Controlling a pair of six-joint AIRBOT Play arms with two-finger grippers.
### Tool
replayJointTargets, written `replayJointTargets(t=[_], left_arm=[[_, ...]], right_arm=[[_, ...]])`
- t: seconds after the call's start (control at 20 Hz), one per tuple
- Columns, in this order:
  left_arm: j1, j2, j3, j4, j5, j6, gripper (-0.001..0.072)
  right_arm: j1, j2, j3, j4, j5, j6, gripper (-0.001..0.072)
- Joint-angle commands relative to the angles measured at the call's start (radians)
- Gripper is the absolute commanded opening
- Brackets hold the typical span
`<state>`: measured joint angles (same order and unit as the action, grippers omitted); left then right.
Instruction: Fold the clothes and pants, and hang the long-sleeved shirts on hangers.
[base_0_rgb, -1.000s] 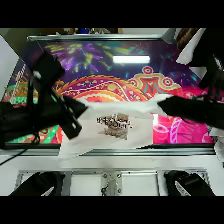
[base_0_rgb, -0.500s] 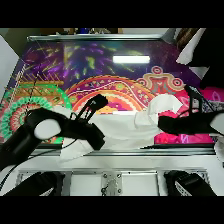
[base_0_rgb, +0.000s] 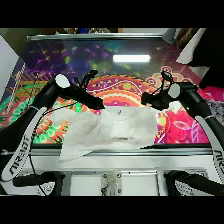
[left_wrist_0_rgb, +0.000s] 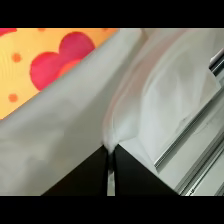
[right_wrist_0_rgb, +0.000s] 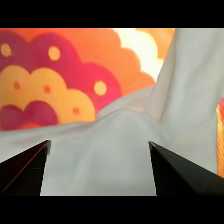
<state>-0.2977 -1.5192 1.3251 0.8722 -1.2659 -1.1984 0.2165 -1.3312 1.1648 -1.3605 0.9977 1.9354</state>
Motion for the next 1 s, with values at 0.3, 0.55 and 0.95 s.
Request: replayJointTargets(t=[0.3, 0.55, 0.95], left_arm=[[0.001, -0.079, 0.027, -0.026, -0.024, 0.018, 0.0012], [-0.041, -0.079, 0.027, -0.026, -0.026, 0.04, 0.0012], [-0.085, 0.063, 0.027, 0.112, -0.053, 0.02, 0.0012]], right_arm=[[0.161, 0.016, 0.044, -0.103, -0.047, -0.223, 0.0654], [0.291, -0.141, 0.049, -0.252, -0.047, 0.006, 0.0572], [0.32, -0.246, 0.117, -0.297, 0.002, 0.126, 0.0572]])
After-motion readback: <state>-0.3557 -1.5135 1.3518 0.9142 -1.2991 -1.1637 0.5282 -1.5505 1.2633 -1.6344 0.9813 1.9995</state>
